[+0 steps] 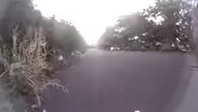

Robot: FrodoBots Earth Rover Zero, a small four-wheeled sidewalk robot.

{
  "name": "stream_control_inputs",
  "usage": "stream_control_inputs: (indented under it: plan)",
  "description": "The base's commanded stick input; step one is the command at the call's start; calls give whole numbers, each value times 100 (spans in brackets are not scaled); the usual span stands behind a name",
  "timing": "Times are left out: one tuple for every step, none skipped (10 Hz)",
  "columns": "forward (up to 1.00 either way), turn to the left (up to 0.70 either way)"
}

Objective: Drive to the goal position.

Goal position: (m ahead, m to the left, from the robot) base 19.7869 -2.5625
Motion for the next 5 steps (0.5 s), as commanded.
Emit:
stream_control_inputs:
  plan:
    - [70, 0]
    - [70, 0]
    - [70, 0]
    - [70, 0]
    - [70, 0]
